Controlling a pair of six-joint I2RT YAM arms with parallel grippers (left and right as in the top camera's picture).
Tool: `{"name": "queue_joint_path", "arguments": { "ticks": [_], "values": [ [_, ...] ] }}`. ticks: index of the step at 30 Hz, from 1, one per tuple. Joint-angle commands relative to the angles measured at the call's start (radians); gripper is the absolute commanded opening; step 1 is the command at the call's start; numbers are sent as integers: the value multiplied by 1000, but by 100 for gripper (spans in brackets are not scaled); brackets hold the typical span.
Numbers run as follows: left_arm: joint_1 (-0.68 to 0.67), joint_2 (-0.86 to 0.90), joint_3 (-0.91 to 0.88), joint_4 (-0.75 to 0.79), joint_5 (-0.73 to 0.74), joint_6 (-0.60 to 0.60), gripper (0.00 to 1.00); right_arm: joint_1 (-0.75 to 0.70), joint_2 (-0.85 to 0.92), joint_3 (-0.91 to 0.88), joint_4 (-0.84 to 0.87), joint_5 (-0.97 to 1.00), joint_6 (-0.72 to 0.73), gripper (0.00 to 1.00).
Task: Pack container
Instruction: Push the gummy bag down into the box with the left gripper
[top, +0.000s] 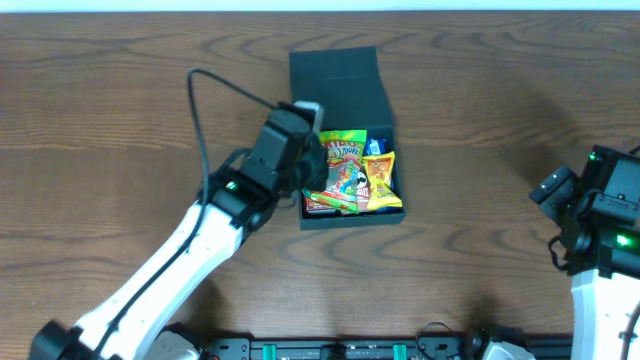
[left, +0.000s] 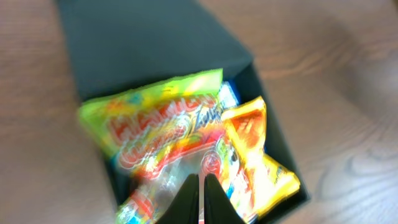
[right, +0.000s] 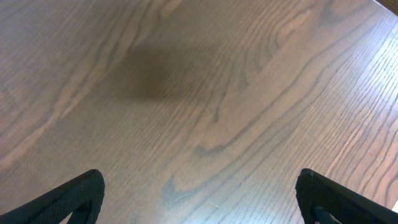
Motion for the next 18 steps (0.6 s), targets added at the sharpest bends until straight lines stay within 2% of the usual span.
{"name": "queue_joint_path", "arguments": {
  "ticks": [1, 4, 9, 14, 18],
  "values": [
    [-12, -12, 12, -92, -66, 13, 6, -7, -2, -1, 0, 10, 14, 99],
    [-43, 21, -7, -110, -73, 12, 6, -7, -2, -1, 0, 10, 14, 99],
    [-89, 84, -22, -85, -184, 10, 6, -7, -2, -1, 0, 10, 14, 99],
    [-94, 157, -22, -110, -193, 5, 6, -7, -2, -1, 0, 10, 14, 99],
    [-94, 193, -22, -116, -264, -1, 6, -7, -2, -1, 0, 10, 14, 99]
  ]
}}
